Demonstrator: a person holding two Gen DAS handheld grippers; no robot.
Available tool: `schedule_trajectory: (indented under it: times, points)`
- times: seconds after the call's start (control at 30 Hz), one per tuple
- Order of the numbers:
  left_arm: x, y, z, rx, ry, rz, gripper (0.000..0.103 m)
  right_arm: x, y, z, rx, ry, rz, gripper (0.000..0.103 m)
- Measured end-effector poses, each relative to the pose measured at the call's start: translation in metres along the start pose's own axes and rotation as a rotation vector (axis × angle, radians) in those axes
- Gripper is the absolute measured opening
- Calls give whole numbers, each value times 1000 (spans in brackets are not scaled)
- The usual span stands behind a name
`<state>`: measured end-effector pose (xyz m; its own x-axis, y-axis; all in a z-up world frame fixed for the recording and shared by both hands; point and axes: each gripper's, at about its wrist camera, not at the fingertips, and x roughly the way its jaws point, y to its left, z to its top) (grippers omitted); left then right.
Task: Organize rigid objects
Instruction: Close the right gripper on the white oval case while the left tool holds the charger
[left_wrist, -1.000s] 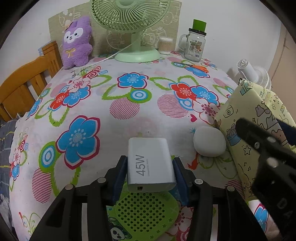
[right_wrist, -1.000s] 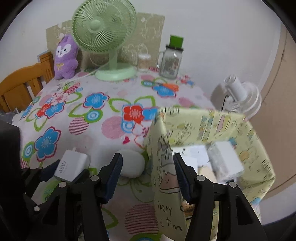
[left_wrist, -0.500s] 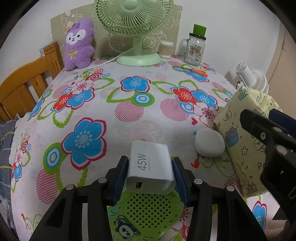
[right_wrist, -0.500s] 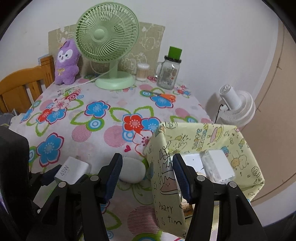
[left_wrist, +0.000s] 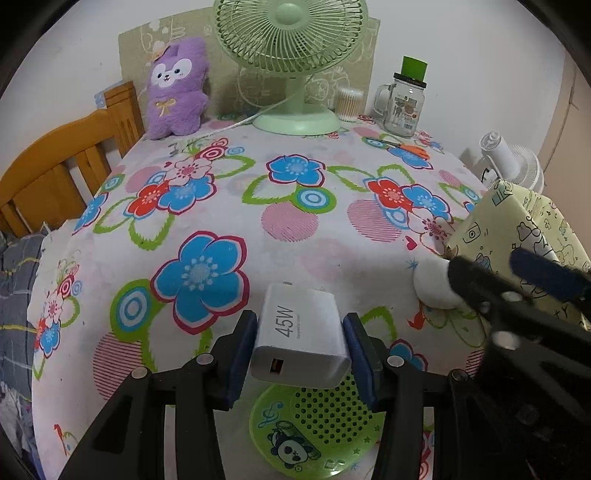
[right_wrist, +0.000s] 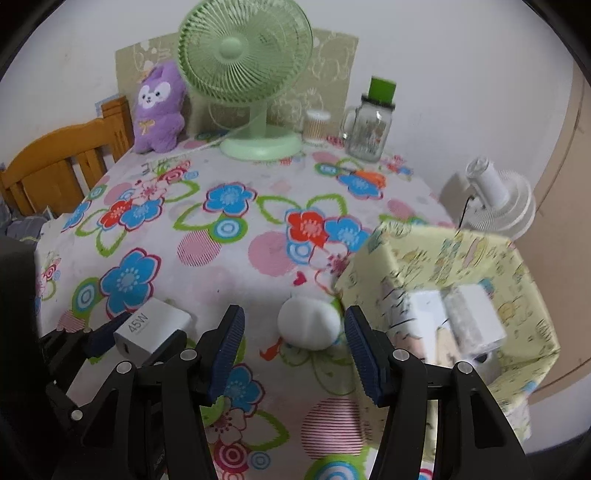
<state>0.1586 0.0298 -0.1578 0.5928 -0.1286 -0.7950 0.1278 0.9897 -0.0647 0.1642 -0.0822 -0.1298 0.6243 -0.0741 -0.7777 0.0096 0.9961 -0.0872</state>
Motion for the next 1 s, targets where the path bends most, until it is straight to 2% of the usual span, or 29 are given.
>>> schedule_trajectory:
  times: [0.07,0.23,0.5,0.53,0.57,0.63,0.73,1.0]
  points:
    - [2,-3,1,14,-9,6,50,5,2,-1,-8,-10,-44,62]
    - [2,-3,4,19,-21,11,49,8,10,0,-10,-35,-43,73]
    - [5,5,4,-12,-4,-10,50,13,17,1,-10,-30,-61,73]
    - [5,8,3,-23,11,-23,49,13,18,0,-1,-23,-52,73]
    - [5,10,2,-28,21,-27,49,17,18,-2,25,15,-7,73]
    - [4,10,-1,-4,14,23,49,27,17,-7,72,71,54,73]
    - [9,9,-3,19,24,49,48,31,21,-11,69,55,-21,73]
    - [22,1,-2,52,26,70,50,49,13,-14,133,77,-82,72]
